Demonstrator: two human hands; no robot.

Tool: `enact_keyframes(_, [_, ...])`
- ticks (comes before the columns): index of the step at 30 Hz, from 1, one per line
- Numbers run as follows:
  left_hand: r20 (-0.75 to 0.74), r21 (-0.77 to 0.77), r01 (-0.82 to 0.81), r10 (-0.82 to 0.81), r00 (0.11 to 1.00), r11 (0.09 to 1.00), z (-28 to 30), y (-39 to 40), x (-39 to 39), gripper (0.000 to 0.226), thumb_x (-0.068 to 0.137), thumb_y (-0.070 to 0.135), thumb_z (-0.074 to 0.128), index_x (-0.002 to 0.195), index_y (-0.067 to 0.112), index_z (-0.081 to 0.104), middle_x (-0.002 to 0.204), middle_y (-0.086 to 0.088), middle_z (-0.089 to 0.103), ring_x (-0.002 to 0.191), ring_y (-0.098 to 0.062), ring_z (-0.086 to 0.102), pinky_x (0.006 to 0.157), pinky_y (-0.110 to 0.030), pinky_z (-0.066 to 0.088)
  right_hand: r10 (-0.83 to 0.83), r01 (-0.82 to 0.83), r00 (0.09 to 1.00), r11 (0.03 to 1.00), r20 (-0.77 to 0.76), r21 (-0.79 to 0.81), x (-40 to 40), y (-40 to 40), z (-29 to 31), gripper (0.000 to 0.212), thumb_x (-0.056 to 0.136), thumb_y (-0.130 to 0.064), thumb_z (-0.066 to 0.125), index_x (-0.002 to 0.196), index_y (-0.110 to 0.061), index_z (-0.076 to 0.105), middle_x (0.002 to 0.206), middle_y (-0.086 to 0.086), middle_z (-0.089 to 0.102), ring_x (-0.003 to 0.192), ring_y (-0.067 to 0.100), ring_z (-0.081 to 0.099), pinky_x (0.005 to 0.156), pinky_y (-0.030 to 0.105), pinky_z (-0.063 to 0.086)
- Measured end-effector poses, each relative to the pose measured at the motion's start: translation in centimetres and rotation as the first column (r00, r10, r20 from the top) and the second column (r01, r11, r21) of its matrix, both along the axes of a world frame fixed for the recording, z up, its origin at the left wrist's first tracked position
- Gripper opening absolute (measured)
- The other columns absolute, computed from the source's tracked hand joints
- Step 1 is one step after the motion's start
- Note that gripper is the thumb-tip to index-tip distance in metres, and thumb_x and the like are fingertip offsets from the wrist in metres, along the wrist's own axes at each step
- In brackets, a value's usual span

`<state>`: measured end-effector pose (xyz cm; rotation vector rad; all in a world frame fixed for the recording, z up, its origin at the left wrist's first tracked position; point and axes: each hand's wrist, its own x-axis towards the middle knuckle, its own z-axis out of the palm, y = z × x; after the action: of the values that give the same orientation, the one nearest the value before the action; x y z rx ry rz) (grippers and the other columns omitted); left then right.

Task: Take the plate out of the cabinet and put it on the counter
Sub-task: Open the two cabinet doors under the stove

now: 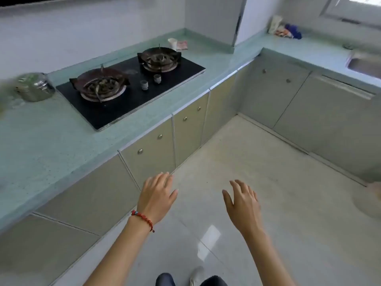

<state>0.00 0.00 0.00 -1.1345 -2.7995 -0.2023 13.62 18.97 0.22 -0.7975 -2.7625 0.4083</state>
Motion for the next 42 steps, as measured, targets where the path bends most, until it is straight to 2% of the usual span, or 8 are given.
enact_keyframes(10, [0.049, -0.029, 0.273, -0.272, 0.961, 0.962, -0.4, 16.2, -0.3, 0.049, 0.081, 0.04, 0.033, 0.102, 0.01, 0.064, 0.102, -0.007, 0.072, 0.097, -0.022, 0.067, 0.077, -0.037, 0.055, -0.272, 0.271, 0.962, 0.962, 0.027, 0.036, 3.8, 11.1, -0.7, 0.06, 0.092, -0.048, 0.024, 0.101, -0.005, 0.065, 0.097, 0.012, 0.072, 0.089, 0.029, 0.069, 0.076, 0.039, 0.056])
enact_keyframes(13, [0.069, -0.043, 0.315, -0.311, 0.948, 0.948, -0.7, 19.5, -1.3, 0.049, 0.081, 0.041, 0.033, 0.102, 0.01, 0.064, 0.102, -0.007, 0.072, 0.097, -0.022, 0.067, 0.077, -0.037, 0.056, -0.294, 0.294, 0.955, 0.956, 0.026, 0.022, 3.0, 13.3, -0.7, 0.071, 0.094, -0.05, 0.01, 0.1, -0.007, 0.066, 0.096, 0.01, 0.072, 0.089, 0.027, 0.069, 0.076, 0.037, 0.056])
enact_keyframes(18, [0.079, -0.065, 0.333, -0.328, 0.941, 0.941, -1.2, 24.9, -4.6, 0.049, 0.08, 0.041, 0.033, 0.101, 0.01, 0.065, 0.1, -0.007, 0.072, 0.094, -0.021, 0.068, 0.075, -0.036, 0.056, -0.324, 0.323, 0.945, 0.946, 0.045, 0.02, 0.0, 18.0, -1.2, 0.046, 0.084, -0.039, 0.037, 0.099, -0.007, 0.066, 0.095, 0.01, 0.072, 0.088, 0.027, 0.07, 0.075, 0.036, 0.056])
enact_keyframes(25, [0.121, -0.094, 0.306, -0.294, 0.948, 0.947, -2.4, 32.5, -11.5, 0.05, 0.079, 0.042, 0.032, 0.1, 0.012, 0.066, 0.098, -0.005, 0.073, 0.094, -0.02, 0.068, 0.075, -0.035, 0.056, -0.275, 0.274, 0.958, 0.961, 0.078, 0.024, -7.3, 26.7, -1.6, 0.046, 0.085, -0.04, 0.037, 0.099, -0.008, 0.066, 0.096, 0.01, 0.072, 0.09, 0.028, 0.069, 0.077, 0.038, 0.055])
enact_keyframes(29, [0.115, -0.071, 0.285, -0.276, 0.954, 0.956, -2.0, 36.6, -15.7, 0.049, 0.079, 0.042, 0.033, 0.099, 0.012, 0.066, 0.096, -0.004, 0.073, 0.093, -0.02, 0.068, 0.075, -0.034, 0.056, -0.208, 0.204, 0.973, 0.978, 0.098, 0.05, -12.0, 31.4, -1.1, 0.066, 0.094, -0.049, 0.014, 0.099, -0.01, 0.067, 0.096, 0.008, 0.072, 0.089, 0.025, 0.069, 0.077, 0.036, 0.056])
enact_keyframes(33, [0.101, -0.064, 0.238, -0.231, 0.968, 0.969, -1.4, 39.6, -19.2, 0.048, 0.079, 0.041, 0.034, 0.099, 0.011, 0.066, 0.097, -0.005, 0.073, 0.093, -0.02, 0.068, 0.074, -0.035, 0.056, -0.165, 0.161, 0.982, 0.986, 0.095, 0.053, -16.0, 34.8, -1.2, 0.05, 0.089, -0.044, 0.032, 0.098, -0.009, 0.067, 0.095, 0.009, 0.072, 0.088, 0.027, 0.069, 0.076, 0.037, 0.056])
enact_keyframes(36, [0.12, -0.061, 0.174, -0.166, 0.979, 0.983, -1.6, 40.2, -20.6, 0.048, 0.079, 0.041, 0.035, 0.099, 0.011, 0.067, 0.098, -0.006, 0.073, 0.093, -0.021, 0.068, 0.073, -0.035, 0.056, -0.092, 0.088, 0.991, 0.995, 0.096, 0.047, -18.5, 36.1, -1.0, 0.057, 0.093, -0.046, 0.022, 0.099, -0.01, 0.066, 0.094, 0.007, 0.072, 0.087, 0.026, 0.069, 0.076, 0.035, 0.055])
enact_keyframes(42, [0.155, -0.043, -0.035, 0.041, 0.987, 0.998, -1.9, 40.9, -22.6, 0.048, 0.078, 0.041, 0.035, 0.097, 0.01, 0.067, 0.096, -0.007, 0.073, 0.09, -0.022, 0.069, 0.071, -0.036, 0.057, 0.124, -0.13, 0.977, 0.991, 0.171, 0.022, -24.2, 39.0, -1.2, 0.043, 0.084, -0.04, 0.039, 0.099, -0.011, 0.066, 0.095, 0.006, 0.072, 0.086, 0.025, 0.069, 0.074, 0.034, 0.056])
